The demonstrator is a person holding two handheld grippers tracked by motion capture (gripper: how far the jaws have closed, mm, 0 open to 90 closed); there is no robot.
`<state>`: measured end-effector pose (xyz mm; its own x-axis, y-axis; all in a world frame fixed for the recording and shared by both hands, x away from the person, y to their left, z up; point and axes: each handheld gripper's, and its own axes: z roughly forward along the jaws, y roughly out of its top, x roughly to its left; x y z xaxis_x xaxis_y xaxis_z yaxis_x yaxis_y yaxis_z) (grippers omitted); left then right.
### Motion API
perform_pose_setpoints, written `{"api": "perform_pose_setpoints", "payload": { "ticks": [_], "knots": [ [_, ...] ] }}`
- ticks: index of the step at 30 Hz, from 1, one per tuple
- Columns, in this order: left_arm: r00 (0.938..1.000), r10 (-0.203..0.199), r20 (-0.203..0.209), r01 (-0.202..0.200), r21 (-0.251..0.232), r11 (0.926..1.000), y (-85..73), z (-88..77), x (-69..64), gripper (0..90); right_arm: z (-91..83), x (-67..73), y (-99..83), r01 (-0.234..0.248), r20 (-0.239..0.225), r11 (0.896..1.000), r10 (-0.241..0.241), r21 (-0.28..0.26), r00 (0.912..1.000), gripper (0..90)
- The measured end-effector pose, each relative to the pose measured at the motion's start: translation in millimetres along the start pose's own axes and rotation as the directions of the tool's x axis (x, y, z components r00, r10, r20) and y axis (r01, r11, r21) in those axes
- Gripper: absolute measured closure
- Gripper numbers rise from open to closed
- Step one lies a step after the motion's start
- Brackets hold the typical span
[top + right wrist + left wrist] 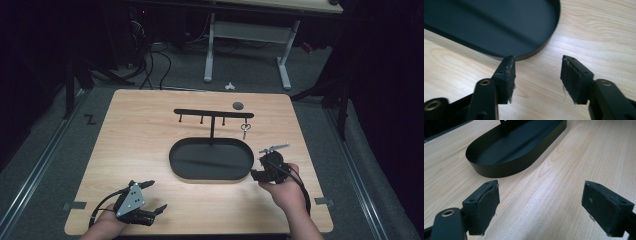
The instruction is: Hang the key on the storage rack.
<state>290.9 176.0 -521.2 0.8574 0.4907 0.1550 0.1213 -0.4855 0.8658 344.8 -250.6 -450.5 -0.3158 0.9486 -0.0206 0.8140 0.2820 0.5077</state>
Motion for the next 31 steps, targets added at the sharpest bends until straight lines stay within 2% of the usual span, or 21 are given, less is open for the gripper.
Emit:
{"api": "perform_pose_setpoints", "payload": {
  "ticks": [3,4,5,7,8,9,10,13,14,15,16,18,19,21,23,25,28,31],
  "knots": [
    [1.0000,-0.002,0.000,0.002,0.002,1.0000,0.1,0.2,0.2,15.2,5.3,2.6,-22.8,-0.032,0.001,0.996,0.032,-0.077,0.9995,40.0],
    [1.0000,-0.002,0.000,0.002,0.002,1.0000,0.1,0.2,0.2,15.2,5.3,2.6,-22.8,-0.032,0.001,0.996,0.032,-0.077,0.9995,40.0],
    [1.0000,-0.004,-0.001,0.004,0.004,1.0000,0.2,0.3,0.4,15.2,9.2,5.2,-36.9,-0.055,0.007,0.991,0.056,-0.122,0.9984,37.6],
    [1.0000,-0.003,-0.002,0.003,0.005,1.0000,0.2,0.3,0.3,15.2,10.8,6.0,-41.9,-0.057,0.012,0.989,0.059,-0.140,0.9982,36.8],
    [1.0000,-0.003,-0.003,0.003,0.002,1.0000,0.1,0.5,0.0,15.2,13.7,8.9,-55.9,-0.068,0.022,0.979,0.073,-0.192,0.9971,35.9],
    [1.0000,-0.002,-0.003,0.002,0.002,1.0000,0.1,0.5,-0.1,15.2,14.5,10.8,-61.7,-0.067,0.019,0.974,0.073,-0.215,0.9972,35.4],
    [1.0000,-0.002,-0.003,0.002,0.002,1.0000,0.1,0.5,-0.1,15.2,14.5,10.8,-61.7,-0.067,0.019,0.974,0.073,-0.215,0.9972,35.4],
    [1.0000,-0.003,0.000,0.003,0.005,1.0000,0.4,1.0,0.3,15.2,18.1,16.4,-77.6,-0.041,0.047,0.961,0.056,-0.275,0.9973,32.5],
    [1.0000,-0.001,0.000,0.001,0.005,1.0000,0.5,1.3,0.1,15.2,23.1,22.1,-90.8,-0.008,0.086,0.950,0.037,-0.314,0.9956,32.0],
    [1.0000,0.001,0.001,-0.001,0.008,1.0000,0.6,1.3,0.0,15.2,23.1,22.1,-90.8,-0.008,0.086,0.950,0.037,-0.314,0.9956,32.0],
    [1.0000,0.003,-0.001,-0.003,0.011,0.9999,0.7,1.6,-0.4,15.2,25.3,24.1,-92.4,-0.007,0.059,0.959,0.024,-0.284,0.9980,29.2],
    [1.0000,0.004,-0.002,-0.004,0.011,0.9999,0.7,1.7,-0.5,15.2,25.0,24.5,-91.6,-0.005,0.053,0.958,0.021,-0.288,0.9984,28.3],
    [1.0000,0.003,-0.003,-0.003,0.011,0.9999,0.7,1.7,-0.4,15.2,23.2,24.0,-91.1,0.013,0.074,0.949,0.011,-0.314,0.9972,28.2],
    [1.0000,-0.005,-0.005,0.005,0.012,0.9999,0.7,2.0,0.1,15.2,22.9,21.1,-91.1,0.011,0.074,0.938,0.016,-0.347,0.9972,27.0],
    [0.9999,-0.006,-0.010,0.006,0.012,0.9999,0.6,1.9,-0.1,15.2,25.3,17.4,-91.2,-0.013,0.047,0.935,0.031,-0.353,0.9984,26.8],
    [1.0000,0.002,-0.009,-0.002,0.012,0.9999,0.5,1.3,-0.7,15.2,25.0,16.9,-91.4,-0.003,0.051,0.933,0.022,-0.359,0.9984,27.0],
    [1.0000,0.000,-0.008,0.000,0.012,0.9999,0.6,1.2,-0.5,15.2,22.8,17.6,-92.5,-0.017,0.044,0.928,0.036,-0.373,0.9984,27.0],
    [1.0000,0.000,-0.006,0.000,0.010,1.0000,0.5,1.0,-0.4,15.2,22.2,18.7,-94.1,-0.021,0.047,0.928,0.041,-0.371,0.9980,27.0]
  ]
}}
